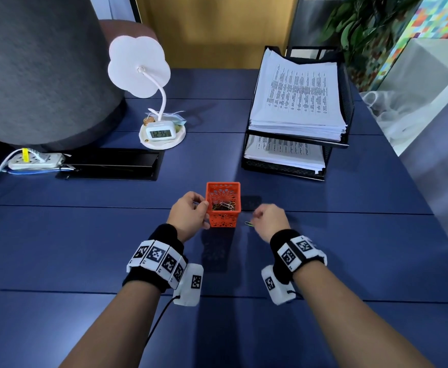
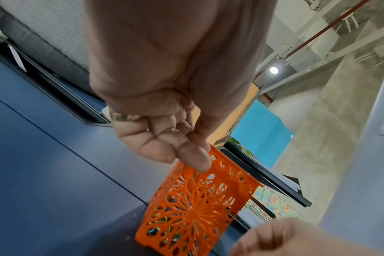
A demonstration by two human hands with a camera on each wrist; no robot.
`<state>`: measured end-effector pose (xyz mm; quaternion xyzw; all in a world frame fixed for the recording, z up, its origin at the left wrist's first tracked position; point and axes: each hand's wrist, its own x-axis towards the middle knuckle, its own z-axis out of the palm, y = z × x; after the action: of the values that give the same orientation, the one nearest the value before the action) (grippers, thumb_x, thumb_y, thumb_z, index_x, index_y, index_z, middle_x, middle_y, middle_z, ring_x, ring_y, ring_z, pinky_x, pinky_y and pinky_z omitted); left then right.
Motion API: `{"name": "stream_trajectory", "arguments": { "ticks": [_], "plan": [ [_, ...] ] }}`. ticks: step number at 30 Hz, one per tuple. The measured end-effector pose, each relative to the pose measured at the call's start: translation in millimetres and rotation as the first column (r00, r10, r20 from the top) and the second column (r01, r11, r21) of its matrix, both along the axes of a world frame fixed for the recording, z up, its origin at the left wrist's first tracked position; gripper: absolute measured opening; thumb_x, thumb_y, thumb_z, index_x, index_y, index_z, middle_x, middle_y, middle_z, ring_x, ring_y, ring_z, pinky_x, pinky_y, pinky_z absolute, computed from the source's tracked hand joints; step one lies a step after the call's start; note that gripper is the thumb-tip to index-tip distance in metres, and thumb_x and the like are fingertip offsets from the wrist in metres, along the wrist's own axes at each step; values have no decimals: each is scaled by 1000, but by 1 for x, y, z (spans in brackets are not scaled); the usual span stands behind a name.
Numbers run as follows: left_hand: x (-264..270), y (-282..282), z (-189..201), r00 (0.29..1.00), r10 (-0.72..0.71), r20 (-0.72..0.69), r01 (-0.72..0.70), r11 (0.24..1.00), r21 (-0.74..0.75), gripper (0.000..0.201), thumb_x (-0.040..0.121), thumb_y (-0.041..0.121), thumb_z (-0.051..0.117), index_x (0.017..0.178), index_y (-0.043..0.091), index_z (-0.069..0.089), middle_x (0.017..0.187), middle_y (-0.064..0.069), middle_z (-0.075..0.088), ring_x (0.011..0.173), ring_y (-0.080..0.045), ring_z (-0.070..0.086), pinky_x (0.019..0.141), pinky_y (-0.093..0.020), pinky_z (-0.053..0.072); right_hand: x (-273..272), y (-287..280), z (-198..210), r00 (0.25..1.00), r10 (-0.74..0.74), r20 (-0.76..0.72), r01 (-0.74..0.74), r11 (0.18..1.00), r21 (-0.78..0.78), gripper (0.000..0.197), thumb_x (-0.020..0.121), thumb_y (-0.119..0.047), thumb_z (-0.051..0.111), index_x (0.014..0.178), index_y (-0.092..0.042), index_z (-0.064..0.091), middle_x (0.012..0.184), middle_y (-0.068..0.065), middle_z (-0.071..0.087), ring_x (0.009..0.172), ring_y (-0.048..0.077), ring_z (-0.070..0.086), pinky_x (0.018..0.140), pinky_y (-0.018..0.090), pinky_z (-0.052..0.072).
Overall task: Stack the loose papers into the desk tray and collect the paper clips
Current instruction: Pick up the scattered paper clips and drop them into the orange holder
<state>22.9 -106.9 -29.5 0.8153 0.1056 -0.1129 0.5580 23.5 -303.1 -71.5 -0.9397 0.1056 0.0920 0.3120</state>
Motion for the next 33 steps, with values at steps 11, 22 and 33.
{"name": "stream_trajectory", "arguments": {
  "ticks": [11,22,33],
  "plan": [
    [1,1,-3,1000,4,0,-4,1000,-9,10,97,14,48,88,12,51,66,-7,60,47,-19,57,52,-27,50,-6,4,1,997,-21,-72,19,999,-33,12,85,-15,58,91,-7,65,100,12,67,98,31,62,82,30,48],
    [3,0,-6,999,26,23,-25,999,-38,14,98,13,47,84,14,50,64,-7,59,44,-15,56,45,-21,47,6,21,61,967,20,253,-87,962,259,11,86,-21,60,86,-19,71,88,-1,61,79,9,55,77,21,42],
    [20,34,-45,992,-109,-64,126,873,471,36,92,28,55,123,11,56,128,-12,56,119,-28,51,100,-36,41,1,25,27,940,200,275,-230,970,80,6,78,-17,73,82,-15,68,84,-1,54,80,19,56,82,33,47]
  ]
}}
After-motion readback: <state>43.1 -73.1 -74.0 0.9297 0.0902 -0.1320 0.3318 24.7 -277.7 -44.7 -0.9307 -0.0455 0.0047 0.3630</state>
